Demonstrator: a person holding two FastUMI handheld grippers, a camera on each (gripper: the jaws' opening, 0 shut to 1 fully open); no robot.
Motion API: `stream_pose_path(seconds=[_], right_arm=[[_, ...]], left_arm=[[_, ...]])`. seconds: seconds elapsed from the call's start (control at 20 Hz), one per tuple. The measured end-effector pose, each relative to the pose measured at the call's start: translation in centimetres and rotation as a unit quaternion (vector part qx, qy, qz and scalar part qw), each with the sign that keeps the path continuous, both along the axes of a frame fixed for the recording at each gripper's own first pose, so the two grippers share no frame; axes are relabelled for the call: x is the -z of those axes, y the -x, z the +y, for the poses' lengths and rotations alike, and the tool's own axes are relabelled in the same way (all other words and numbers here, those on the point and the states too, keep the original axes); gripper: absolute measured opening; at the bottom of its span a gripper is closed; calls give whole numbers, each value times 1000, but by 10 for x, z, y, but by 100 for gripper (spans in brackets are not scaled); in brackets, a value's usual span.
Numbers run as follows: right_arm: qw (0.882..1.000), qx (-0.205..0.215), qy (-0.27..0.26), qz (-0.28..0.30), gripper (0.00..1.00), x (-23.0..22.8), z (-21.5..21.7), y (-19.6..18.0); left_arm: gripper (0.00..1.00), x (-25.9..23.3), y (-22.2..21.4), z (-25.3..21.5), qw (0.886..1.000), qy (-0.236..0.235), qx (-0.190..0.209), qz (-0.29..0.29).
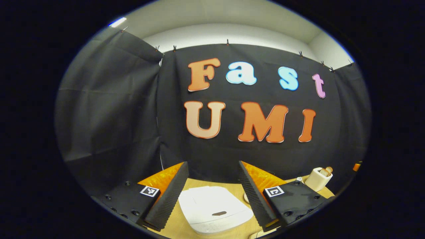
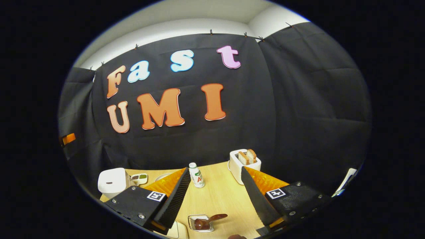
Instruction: Close the left gripper, press the button to open the rice cooker; take a wooden spoon from the chopstick holder with the right hand, scoop a spoonful of rice and pour it into the rice cooker, then put the wooden spoon back into the chopstick holder.
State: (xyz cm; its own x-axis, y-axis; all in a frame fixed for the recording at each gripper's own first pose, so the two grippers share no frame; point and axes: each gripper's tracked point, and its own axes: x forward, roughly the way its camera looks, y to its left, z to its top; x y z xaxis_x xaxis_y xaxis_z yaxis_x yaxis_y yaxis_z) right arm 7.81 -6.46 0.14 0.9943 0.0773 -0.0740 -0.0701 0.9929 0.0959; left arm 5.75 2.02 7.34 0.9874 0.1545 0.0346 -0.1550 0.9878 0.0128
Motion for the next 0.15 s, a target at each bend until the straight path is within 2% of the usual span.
stream_pose_path(seconds=[0.15], right_arm=[[999, -15, 15, -25, 95, -22, 16, 10]], left_arm=[[98, -28, 26, -3, 999, -11, 7, -30]])
